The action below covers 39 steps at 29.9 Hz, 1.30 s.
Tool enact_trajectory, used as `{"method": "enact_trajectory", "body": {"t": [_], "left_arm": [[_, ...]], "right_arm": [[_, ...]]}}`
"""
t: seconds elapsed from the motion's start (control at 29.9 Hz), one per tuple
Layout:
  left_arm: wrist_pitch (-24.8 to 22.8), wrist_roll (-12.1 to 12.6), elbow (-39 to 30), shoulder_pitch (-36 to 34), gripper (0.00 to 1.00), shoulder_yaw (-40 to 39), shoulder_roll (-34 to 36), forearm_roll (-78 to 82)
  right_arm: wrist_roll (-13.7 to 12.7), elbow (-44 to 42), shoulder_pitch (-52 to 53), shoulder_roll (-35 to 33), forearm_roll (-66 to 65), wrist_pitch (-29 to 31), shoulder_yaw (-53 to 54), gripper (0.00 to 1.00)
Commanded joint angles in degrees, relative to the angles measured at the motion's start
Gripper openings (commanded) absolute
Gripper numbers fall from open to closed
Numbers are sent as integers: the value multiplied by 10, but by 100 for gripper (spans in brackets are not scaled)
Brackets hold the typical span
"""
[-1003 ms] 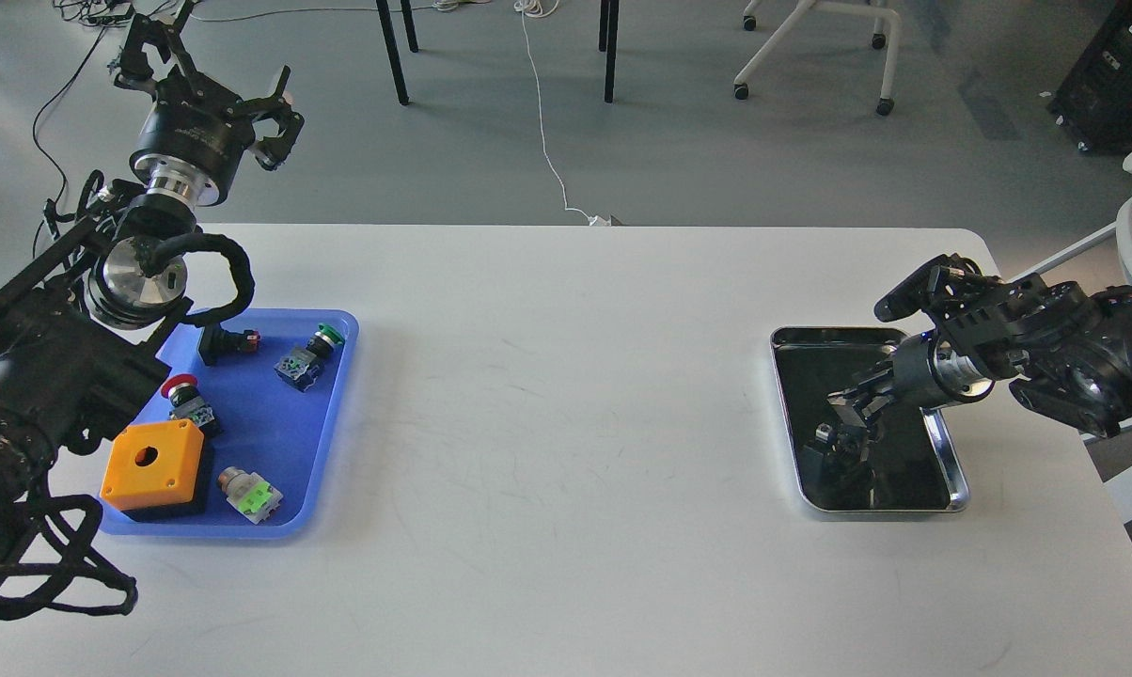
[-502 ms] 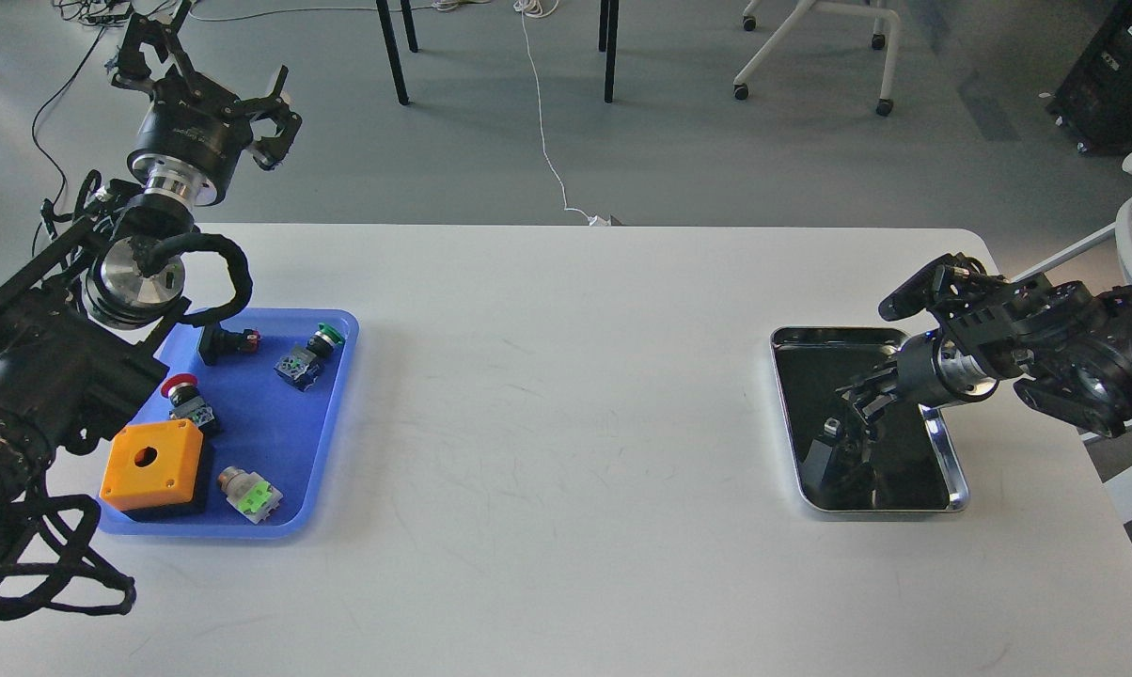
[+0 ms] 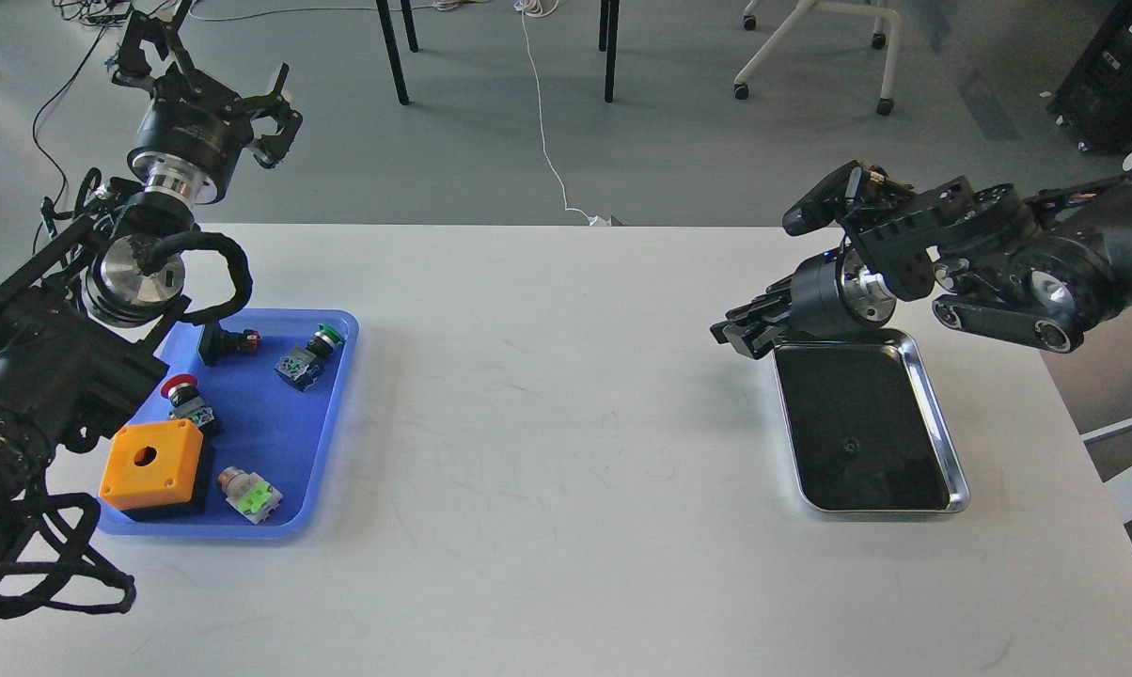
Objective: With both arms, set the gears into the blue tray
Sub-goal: 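Carry the gear toward the table center and release it there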
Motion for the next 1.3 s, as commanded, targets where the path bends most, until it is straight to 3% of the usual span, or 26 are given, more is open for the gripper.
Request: {"method": "enact_trajectory", "body": {"t": [0.0,0.13,0.5,0.8,1.27], "left_arm": [[1,1,0,-1,98,0,2,1],[-2,2,0,1,98,0,16,2],[-15,3,0,1,98,0,12,2],[-13,1,0,0,98,29,16,2],[-13,-1,0,0,98,29,18,1]], "right_arm": [[0,0,-9,47,7,-18,44,24],[0,-2,-40,80,18,-57,75,24],[0,-28,-131,170,25,-91,99,24],[0,-89,-192,170,22,-107,105,25],[0,-101,-213,170,22,-109,106,30]]}}
